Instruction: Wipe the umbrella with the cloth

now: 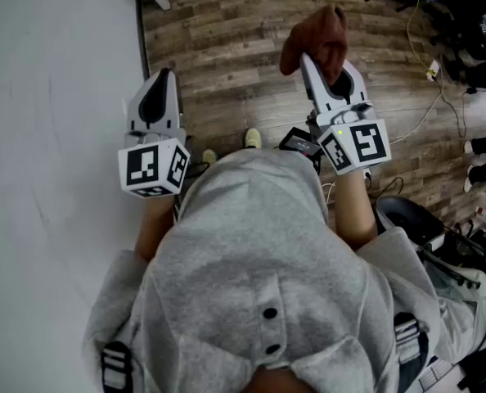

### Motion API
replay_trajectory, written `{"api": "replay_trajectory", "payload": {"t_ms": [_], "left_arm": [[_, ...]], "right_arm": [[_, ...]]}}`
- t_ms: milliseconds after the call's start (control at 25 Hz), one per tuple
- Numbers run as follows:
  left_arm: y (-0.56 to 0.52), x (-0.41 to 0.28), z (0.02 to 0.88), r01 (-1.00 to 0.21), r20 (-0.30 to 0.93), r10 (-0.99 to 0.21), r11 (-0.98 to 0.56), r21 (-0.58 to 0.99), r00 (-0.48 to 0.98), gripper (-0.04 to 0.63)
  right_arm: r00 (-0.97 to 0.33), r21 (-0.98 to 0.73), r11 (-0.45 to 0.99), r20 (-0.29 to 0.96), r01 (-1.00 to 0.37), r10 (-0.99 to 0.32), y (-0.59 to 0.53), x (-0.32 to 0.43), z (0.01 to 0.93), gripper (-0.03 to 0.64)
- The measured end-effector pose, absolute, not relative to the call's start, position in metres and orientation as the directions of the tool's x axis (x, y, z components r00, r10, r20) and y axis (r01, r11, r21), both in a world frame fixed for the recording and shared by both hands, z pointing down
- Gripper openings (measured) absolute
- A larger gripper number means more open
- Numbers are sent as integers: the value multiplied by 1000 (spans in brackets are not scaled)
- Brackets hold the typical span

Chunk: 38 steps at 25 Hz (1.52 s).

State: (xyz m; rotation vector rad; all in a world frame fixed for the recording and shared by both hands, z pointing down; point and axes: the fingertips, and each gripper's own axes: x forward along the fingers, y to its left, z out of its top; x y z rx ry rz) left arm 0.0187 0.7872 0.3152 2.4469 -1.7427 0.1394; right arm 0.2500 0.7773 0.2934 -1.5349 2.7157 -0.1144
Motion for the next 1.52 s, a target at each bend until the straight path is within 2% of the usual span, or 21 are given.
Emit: {"api": "replay_trajectory", "payload": {"t_ms": [760, 1520], "left_arm": [[780, 37, 299, -963, 152, -951, -269, 19, 269, 29], [707, 29, 309, -951, 96, -948, -307, -41, 302, 29]], "right_arm": [[-593, -89, 591, -7, -802, -805, 760, 256, 285, 104], [-569, -53, 569, -20, -821, -822, 691, 235, 295, 103]]}}
